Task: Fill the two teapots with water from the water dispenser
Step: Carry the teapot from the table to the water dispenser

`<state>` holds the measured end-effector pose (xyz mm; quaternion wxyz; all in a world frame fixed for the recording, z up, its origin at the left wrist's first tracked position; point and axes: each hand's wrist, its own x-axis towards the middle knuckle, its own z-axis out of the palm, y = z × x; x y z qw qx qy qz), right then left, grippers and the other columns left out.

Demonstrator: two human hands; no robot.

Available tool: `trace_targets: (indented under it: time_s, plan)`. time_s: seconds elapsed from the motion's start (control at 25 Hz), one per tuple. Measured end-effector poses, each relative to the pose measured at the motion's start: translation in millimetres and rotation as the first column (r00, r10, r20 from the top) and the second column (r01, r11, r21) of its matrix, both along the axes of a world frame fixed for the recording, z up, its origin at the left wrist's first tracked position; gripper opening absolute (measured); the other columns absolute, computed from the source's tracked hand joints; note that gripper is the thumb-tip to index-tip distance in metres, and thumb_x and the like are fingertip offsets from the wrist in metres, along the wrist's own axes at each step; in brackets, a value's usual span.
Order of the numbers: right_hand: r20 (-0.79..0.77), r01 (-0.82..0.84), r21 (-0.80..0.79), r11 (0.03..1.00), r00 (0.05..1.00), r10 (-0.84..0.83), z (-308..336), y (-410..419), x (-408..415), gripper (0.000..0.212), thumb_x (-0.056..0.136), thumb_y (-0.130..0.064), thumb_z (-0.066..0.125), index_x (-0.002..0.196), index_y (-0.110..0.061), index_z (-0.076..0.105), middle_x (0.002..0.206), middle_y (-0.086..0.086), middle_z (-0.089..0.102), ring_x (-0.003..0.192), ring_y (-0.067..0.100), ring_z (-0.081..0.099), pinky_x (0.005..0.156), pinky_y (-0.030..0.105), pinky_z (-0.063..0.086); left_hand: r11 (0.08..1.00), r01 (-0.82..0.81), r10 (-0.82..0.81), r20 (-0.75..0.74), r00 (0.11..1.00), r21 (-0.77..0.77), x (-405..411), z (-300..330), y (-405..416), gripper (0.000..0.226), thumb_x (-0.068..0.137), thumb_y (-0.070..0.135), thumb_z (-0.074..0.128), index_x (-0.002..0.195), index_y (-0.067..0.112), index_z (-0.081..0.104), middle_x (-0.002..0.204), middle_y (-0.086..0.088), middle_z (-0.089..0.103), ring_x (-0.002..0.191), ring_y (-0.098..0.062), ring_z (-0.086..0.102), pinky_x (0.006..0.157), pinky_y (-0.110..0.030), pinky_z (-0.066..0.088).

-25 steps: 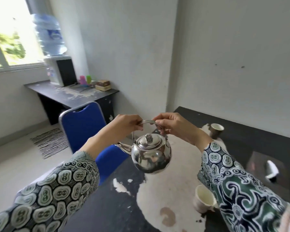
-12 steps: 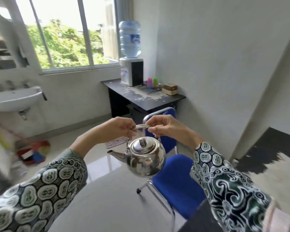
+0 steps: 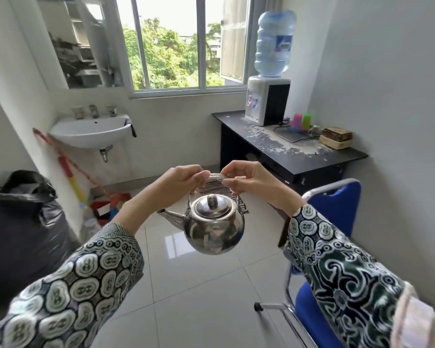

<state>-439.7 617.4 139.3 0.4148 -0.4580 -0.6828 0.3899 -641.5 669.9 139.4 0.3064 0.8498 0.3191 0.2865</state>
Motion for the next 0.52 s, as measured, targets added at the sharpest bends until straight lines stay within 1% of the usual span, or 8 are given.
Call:
trace_targets:
  time_s: [0.16, 0.28, 0.36, 0.44, 0.52]
  plan:
    - [-0.003, -0.045, -0.006, 0.999, 0.999, 0.045, -7.1, 90.0, 9.7, 0.016, 0.083, -0.007, 0.061, 0.096, 0.001, 0.058, 0.077, 0.013, 0.052, 0.063, 0.015, 0.053, 0.061, 0.022, 0.051, 0.999, -0.025, 0.025, 0.018, 1.000, 0.024, 8.5, -4.6, 85.1, 0.033, 0.093, 0.033, 0.044, 0.062, 0.023, 0.051, 0.056, 0.005, 0.048, 0.054, -0.015, 0.048, 0.065, -0.037, 0.046]
    - [-0.011, -0.068, 0.007, 0.998, 0.998, 0.068, -3.0, 166.3, 32.4, 0.019, 0.083, -0.005, 0.060, 0.098, 0.005, 0.056, 0.070, 0.007, 0.051, 0.056, 0.010, 0.053, 0.059, 0.021, 0.051, 0.997, -0.041, 0.041, 0.006, 0.999, 0.068, 32.2, 2.7, 160.2, 0.036, 0.094, 0.032, 0.043, 0.059, 0.025, 0.051, 0.055, 0.003, 0.048, 0.052, -0.015, 0.046, 0.061, -0.031, 0.043]
    - [-0.018, -0.073, -0.001, 0.997, 0.997, 0.073, 0.4, 219.6, 48.2, 0.020, 0.081, -0.006, 0.061, 0.098, 0.005, 0.057, 0.068, 0.005, 0.051, 0.054, 0.009, 0.053, 0.058, 0.021, 0.050, 0.994, -0.060, 0.061, -0.009, 0.998, 0.088, 49.1, 4.3, 212.1, 0.040, 0.095, 0.033, 0.041, 0.056, 0.023, 0.048, 0.053, 0.002, 0.047, 0.052, -0.016, 0.046, 0.061, -0.032, 0.042]
    - [-0.010, -0.062, 0.022, 0.998, 0.998, 0.063, 4.0, 270.9, 60.6, 0.024, 0.078, -0.014, 0.064, 0.095, 0.002, 0.058, 0.068, 0.004, 0.053, 0.055, 0.010, 0.054, 0.058, 0.021, 0.049, 0.993, -0.077, 0.077, -0.002, 0.997, 0.094, 62.0, 4.6, 264.3, 0.042, 0.095, 0.033, 0.041, 0.057, 0.018, 0.045, 0.053, 0.001, 0.045, 0.052, -0.017, 0.045, 0.062, -0.035, 0.043]
    - [-0.024, -0.048, 0.025, 0.999, 0.999, 0.048, 1.6, 319.1, 70.0, 0.021, 0.077, -0.016, 0.064, 0.093, -0.003, 0.059, 0.068, 0.003, 0.054, 0.057, 0.012, 0.054, 0.059, 0.022, 0.050, 0.992, -0.081, 0.081, 0.004, 0.997, 0.093, 73.5, 1.4, 314.3, 0.041, 0.096, 0.032, 0.041, 0.058, 0.017, 0.043, 0.053, 0.003, 0.043, 0.051, -0.016, 0.043, 0.059, -0.034, 0.042]
